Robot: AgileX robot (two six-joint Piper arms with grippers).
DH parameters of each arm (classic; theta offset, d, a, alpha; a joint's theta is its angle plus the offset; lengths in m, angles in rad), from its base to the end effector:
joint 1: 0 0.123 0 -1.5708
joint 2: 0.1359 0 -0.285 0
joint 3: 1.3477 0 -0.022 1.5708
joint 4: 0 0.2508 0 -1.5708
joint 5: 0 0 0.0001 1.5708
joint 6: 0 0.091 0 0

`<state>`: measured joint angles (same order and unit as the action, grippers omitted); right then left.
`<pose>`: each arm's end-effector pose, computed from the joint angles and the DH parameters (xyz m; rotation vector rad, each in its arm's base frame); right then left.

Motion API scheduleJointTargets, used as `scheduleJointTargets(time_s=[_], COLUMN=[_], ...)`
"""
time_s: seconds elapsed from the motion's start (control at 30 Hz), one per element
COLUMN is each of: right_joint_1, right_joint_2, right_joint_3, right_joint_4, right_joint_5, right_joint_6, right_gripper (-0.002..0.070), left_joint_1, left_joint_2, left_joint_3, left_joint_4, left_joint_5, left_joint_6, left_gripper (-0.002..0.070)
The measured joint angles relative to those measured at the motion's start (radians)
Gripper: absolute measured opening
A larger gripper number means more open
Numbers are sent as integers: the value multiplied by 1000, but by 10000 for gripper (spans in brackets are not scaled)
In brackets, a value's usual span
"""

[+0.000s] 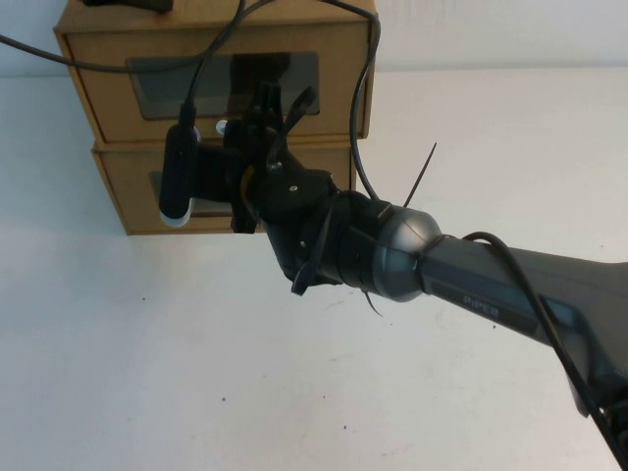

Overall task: Open the shoe box
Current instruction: 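Pull the top drawer of the cardboard box fully open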

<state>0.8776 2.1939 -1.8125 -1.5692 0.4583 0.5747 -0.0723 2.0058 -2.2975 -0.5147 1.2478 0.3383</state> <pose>0.3637 0.3747 0.2544 -1.2912 1.3456 -0.5074 0.4292 -0.0737 0.4168 0.4944 2.2846 -0.5356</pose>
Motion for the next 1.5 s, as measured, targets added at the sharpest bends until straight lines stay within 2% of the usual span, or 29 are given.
scheduleJointTargets(time_s=[0.13,0.3,0.73,1.07,1.33,1.5], right_joint_1=[-2,-4,10,41,87,97], right_joint_2=[0,0,-10,-126,-272,-317], right_joint_3=[0,-2,21,187,381,435], right_joint_4=[-4,-9,-12,-6,-2,-25], right_joint_5=[-2,-2,20,42,44,36], right_joint_6=[0,0,-33,-25,40,98], right_gripper=[91,14,10,6,4,1], left_joint_1=[0,0,0,-5,-5,-5], left_joint_2=[0,0,0,0,0,0], left_joint_3=[0,0,0,0,0,0], left_joint_4=[0,0,0,-5,-6,-8], left_joint_5=[0,0,0,9,9,3], left_joint_6=[0,0,0,0,0,0], left_gripper=[-5,-5,-5,-5,-5,-6])
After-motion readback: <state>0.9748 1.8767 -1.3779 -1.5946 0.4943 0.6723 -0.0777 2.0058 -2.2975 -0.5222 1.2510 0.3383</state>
